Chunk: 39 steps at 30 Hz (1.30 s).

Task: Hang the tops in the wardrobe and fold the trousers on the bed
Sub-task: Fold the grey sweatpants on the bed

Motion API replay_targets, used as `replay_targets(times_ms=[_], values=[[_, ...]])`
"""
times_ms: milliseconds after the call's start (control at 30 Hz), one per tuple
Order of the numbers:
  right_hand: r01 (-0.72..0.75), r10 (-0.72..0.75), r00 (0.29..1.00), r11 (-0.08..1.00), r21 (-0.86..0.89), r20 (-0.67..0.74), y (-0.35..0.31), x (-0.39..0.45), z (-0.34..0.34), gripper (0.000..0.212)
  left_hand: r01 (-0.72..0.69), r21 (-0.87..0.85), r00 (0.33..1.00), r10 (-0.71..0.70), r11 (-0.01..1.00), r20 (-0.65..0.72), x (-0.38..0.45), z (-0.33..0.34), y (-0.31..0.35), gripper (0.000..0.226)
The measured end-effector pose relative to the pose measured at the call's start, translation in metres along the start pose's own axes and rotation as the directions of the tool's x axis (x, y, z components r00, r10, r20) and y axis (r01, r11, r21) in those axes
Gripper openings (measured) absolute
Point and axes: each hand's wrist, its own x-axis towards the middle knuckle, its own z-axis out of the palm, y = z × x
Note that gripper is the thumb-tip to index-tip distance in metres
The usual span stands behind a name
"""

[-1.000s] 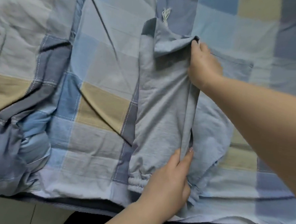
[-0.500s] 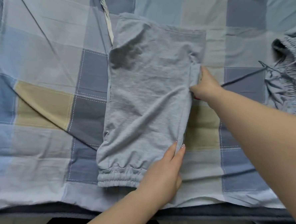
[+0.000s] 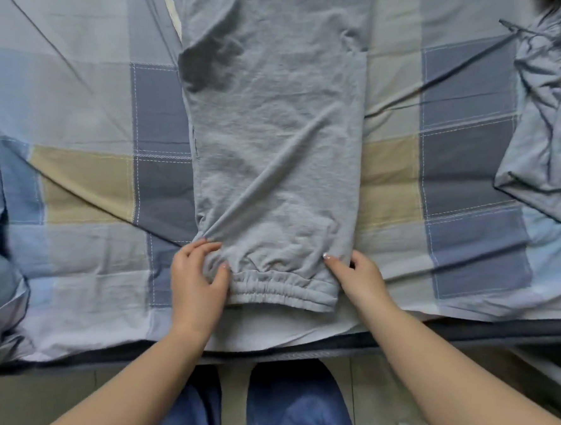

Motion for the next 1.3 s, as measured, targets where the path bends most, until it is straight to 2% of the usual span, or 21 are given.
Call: replay_targets(times_ms=[67, 100, 167, 200, 233, 367, 467, 600, 733, 800, 867, 933, 1000, 1067, 1133, 1167, 1233, 1300], values=[[-0.111, 0.095, 0.991, 0.976, 0.187, 0.093, 0.005, -0.004, 0.009, 0.022, 0.125, -0.011, 0.992, -0.125, 0.992, -0.032, 0.002, -0.010, -0.011, 0.038], [-0.161, 0.124, 0.983, 0.938, 0.309, 0.133, 0.005, -0.005, 0.012, 0.024, 0.240, -0.119, 0.971, -0.240, 0.963, 0.010, 0.003, -0.013, -0.014, 0.044], [-0.215, 0.131, 0.971, 0.851, 0.480, 0.202, 0.001, -0.006, 0.016, 0.023, 0.490, -0.398, 0.872, -0.437, 0.776, 0.222, 0.006, -0.015, -0.013, 0.051], [-0.231, 0.130, 0.966, 0.829, 0.510, 0.225, 0.000, -0.006, 0.018, 0.022, 0.577, -0.450, 0.817, -0.474, 0.681, 0.329, 0.006, -0.016, -0.013, 0.051], [-0.244, 0.133, 0.961, 0.820, 0.518, 0.243, 0.000, -0.006, 0.019, 0.022, 0.620, -0.444, 0.783, -0.478, 0.647, 0.398, 0.006, -0.016, -0.014, 0.048], [-0.281, 0.152, 0.947, 0.815, 0.507, 0.282, 0.009, -0.011, 0.021, 0.023, 0.633, -0.332, 0.760, -0.478, 0.700, 0.441, 0.007, -0.021, -0.019, 0.035], [-0.266, 0.160, 0.956, 0.827, 0.495, 0.247, 0.016, -0.017, 0.017, 0.029, 0.673, -0.324, 0.715, -0.472, 0.665, 0.516, 0.005, -0.027, -0.023, 0.037], [-0.287, 0.197, 0.952, 0.840, 0.460, 0.235, 0.035, -0.038, 0.017, 0.024, 0.721, -0.371, 0.672, -0.461, 0.584, 0.580, -0.017, -0.037, -0.036, 0.027], [-0.339, 0.268, 0.938, 0.842, 0.421, 0.219, 0.073, -0.079, 0.022, 0.011, 0.808, -0.273, 0.556, -0.521, 0.522, 0.648, -0.063, -0.049, -0.060, 0.017], [-0.410, 0.332, 0.911, 0.804, 0.432, 0.246, 0.090, -0.100, 0.026, 0.010, 0.828, -0.176, 0.496, -0.550, 0.532, 0.672, -0.083, -0.056, -0.073, 0.017], [-0.479, 0.392, 0.877, 0.753, 0.451, 0.277, 0.101, -0.118, 0.030, 0.010, 0.836, -0.107, 0.464, -0.588, 0.538, 0.663, -0.098, -0.066, -0.083, 0.021], [-0.534, 0.436, 0.846, 0.684, 0.497, 0.308, 0.107, -0.134, 0.032, 0.013, 0.823, -0.085, 0.475, -0.600, 0.561, 0.644, -0.109, -0.076, -0.086, 0.027], [-0.567, 0.447, 0.822, 0.585, 0.580, 0.352, 0.108, -0.148, 0.030, 0.014, 0.754, -0.050, 0.541, -0.577, 0.654, 0.612, -0.114, -0.085, -0.082, 0.034], [-0.551, 0.425, 0.829, 0.505, 0.664, 0.364, 0.102, -0.157, 0.025, 0.016, 0.688, -0.064, 0.614, -0.533, 0.723, 0.583, -0.109, -0.092, -0.069, 0.050], [-0.490, 0.369, 0.865, 0.476, 0.731, 0.340, 0.088, -0.159, 0.018, 0.018, 0.642, -0.109, 0.656, -0.470, 0.759, 0.591, -0.092, -0.098, -0.045, 0.062], [-0.445, 0.326, 0.891, 0.488, 0.751, 0.316, 0.078, -0.158, 0.015, 0.020, 0.624, -0.140, 0.670, -0.434, 0.769, 0.602, -0.082, -0.100, -0.031, 0.057], [-0.334, 0.243, 0.941, 0.557, 0.760, 0.235, 0.051, -0.151, 0.007, 0.026, 0.592, -0.189, 0.689, -0.370, 0.784, 0.623, -0.056, -0.104, -0.001, 0.032], [-0.236, 0.215, 0.968, 0.624, 0.745, 0.126, 0.024, -0.139, -0.002, 0.041, 0.576, -0.223, 0.693, -0.325, 0.786, 0.644, -0.030, -0.105, 0.025, 0.017]])
